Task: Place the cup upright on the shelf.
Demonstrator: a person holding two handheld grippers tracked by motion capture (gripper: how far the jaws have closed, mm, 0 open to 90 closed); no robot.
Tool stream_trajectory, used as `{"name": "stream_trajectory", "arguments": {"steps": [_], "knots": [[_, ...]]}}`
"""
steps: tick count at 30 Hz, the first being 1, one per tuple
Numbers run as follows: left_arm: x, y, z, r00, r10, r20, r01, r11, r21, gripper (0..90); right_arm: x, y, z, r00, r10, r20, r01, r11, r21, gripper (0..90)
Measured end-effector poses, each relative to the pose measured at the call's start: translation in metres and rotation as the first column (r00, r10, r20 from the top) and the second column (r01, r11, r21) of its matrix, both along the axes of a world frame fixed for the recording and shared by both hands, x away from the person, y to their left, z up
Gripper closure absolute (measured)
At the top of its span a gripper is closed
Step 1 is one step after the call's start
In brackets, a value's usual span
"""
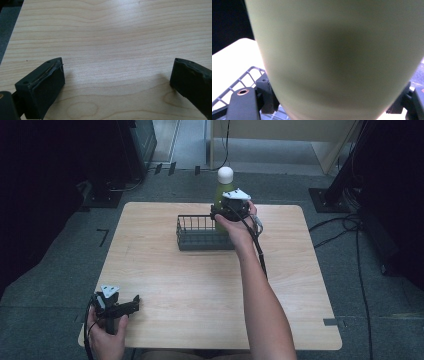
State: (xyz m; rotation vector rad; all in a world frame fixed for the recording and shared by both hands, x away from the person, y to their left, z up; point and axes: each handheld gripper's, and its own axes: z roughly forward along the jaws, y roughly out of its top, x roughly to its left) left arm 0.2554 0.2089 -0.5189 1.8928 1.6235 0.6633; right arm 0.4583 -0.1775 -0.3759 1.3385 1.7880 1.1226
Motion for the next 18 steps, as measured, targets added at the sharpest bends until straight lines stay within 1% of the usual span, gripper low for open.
{"name": "stream_trajectory", "arguments": {"steps": [5,9,10,18], "knots": [[0.000,0.000,0.000,1.0000,0.000,0.000,0.000,1.0000,0.000,0.0,0.002,-0.004,-0.014,0.9995,-0.017,-0.025,0.018,1.000,0.012,20.2],[0.000,0.000,0.000,1.0000,0.000,0.000,0.000,1.0000,0.000,0.0,0.003,-0.007,-0.021,0.9990,-0.024,-0.039,0.024,1.000,0.010,20.2],[0.000,0.000,0.000,1.0000,0.000,0.000,0.000,1.0000,0.000,0.0,0.003,-0.007,-0.021,0.9993,-0.024,-0.030,0.025,1.000,0.019,20.1],[0.000,0.000,0.000,1.0000,0.000,0.000,0.000,1.0000,0.000,0.0,0.005,-0.010,-0.025,0.9995,-0.025,-0.021,0.026,0.998,0.049,19.1]]}}
